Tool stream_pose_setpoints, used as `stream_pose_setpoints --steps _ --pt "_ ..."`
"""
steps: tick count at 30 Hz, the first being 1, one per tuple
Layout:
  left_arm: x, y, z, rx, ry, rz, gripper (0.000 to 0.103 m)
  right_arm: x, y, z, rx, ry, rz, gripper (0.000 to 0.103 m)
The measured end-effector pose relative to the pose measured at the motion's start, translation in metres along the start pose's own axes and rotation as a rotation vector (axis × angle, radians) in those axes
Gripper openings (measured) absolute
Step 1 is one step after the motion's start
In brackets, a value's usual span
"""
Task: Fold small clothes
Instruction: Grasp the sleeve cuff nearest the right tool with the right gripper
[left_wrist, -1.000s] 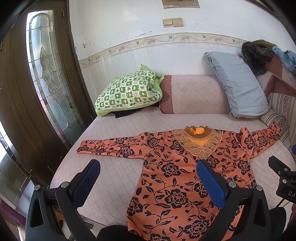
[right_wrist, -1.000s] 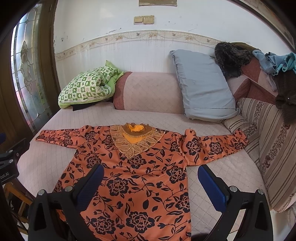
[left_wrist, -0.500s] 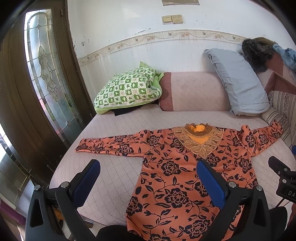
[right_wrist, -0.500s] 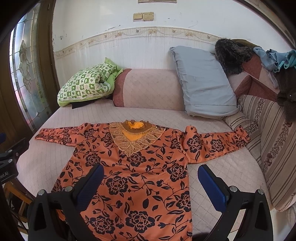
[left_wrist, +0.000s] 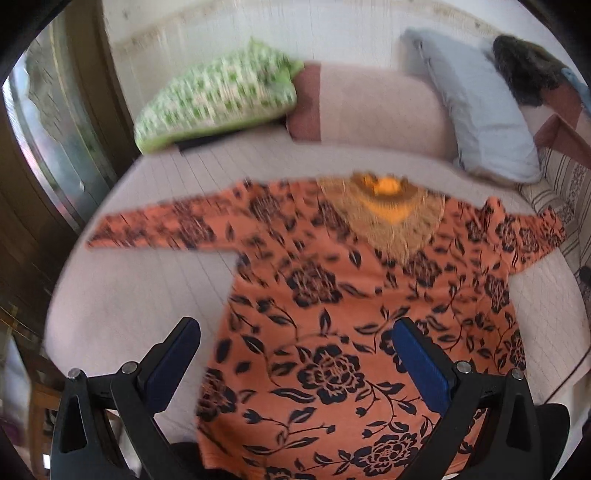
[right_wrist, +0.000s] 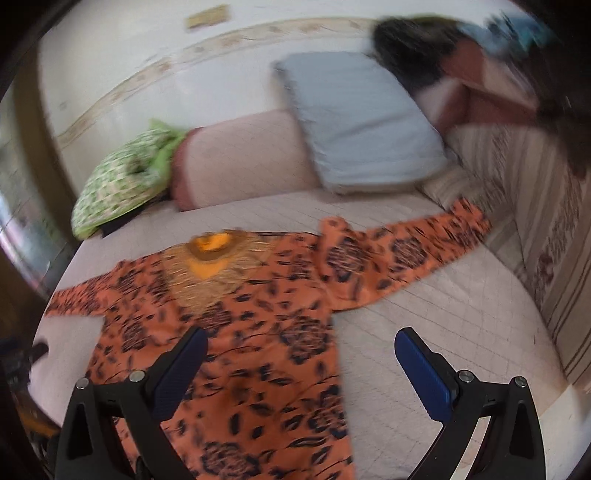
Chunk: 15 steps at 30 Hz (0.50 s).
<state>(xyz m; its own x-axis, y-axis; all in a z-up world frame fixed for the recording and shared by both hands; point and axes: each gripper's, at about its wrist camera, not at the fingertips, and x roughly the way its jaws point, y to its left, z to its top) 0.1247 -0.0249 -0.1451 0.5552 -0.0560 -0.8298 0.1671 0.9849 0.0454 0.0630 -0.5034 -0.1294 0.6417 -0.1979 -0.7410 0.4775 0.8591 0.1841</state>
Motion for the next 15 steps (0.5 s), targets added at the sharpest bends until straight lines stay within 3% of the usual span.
stream_pose_setpoints --steps 4,8,10,15 --pt "0.050 -0.012 -0.003 -0.013 0.094 -0.012 0.103 0.060 -0.094 0.017 0.205 0.074 -0.043 0.085" --pt "0.079 -0.026 0.004 0.007 0.107 0.000 0.103 0.113 -0.171 0.036 0.396 0.102 -0.023 0.063" --pt "0.092 -0.035 0.010 0.020 0.100 0.012 0.103 0.135 -0.203 0.046 0.506 0.074 0.016 0.063" --pt "0.111 -0.042 0.030 0.015 0.019 0.040 0.103 0.191 -0.272 0.067 0.732 0.046 0.003 0.063"
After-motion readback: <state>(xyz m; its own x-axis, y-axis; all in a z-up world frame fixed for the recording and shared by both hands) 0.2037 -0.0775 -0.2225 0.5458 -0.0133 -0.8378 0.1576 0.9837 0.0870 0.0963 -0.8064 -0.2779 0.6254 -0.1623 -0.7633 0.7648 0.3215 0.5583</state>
